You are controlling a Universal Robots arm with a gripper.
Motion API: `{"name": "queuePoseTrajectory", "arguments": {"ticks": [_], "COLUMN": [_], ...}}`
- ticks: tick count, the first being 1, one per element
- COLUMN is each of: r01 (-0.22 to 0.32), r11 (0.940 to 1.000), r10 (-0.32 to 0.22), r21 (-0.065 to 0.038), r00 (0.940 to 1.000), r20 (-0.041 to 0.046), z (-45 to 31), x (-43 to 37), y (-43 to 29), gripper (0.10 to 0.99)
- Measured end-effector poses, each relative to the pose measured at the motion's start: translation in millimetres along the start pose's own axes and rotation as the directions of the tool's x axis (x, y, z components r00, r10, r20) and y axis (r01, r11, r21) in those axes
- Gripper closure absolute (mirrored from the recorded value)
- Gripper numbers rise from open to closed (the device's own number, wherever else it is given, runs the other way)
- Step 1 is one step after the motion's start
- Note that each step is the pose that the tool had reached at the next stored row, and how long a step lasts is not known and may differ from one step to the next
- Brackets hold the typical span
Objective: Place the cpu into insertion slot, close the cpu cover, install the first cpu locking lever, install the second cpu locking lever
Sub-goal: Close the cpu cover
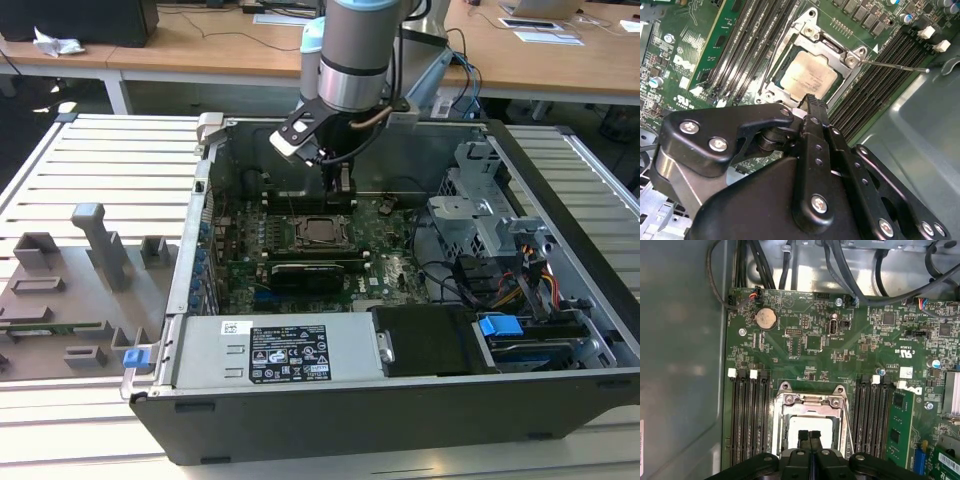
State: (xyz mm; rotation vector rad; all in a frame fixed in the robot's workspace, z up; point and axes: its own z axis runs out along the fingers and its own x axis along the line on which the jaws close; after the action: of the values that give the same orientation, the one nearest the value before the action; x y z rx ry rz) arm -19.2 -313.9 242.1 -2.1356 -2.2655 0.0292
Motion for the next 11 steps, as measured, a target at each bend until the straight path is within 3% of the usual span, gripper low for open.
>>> {"name": "queuePoseTrajectory", "arguments": {"ticks": [11], "r01": [0.0], "r11": [1.0], "r10": [0.0], "r21": [0.0], "r00": [1.0], "r20": [0.0], "z": [8.9], "x": [0.1], "y": [-2.0], "gripper": [0.98]}}
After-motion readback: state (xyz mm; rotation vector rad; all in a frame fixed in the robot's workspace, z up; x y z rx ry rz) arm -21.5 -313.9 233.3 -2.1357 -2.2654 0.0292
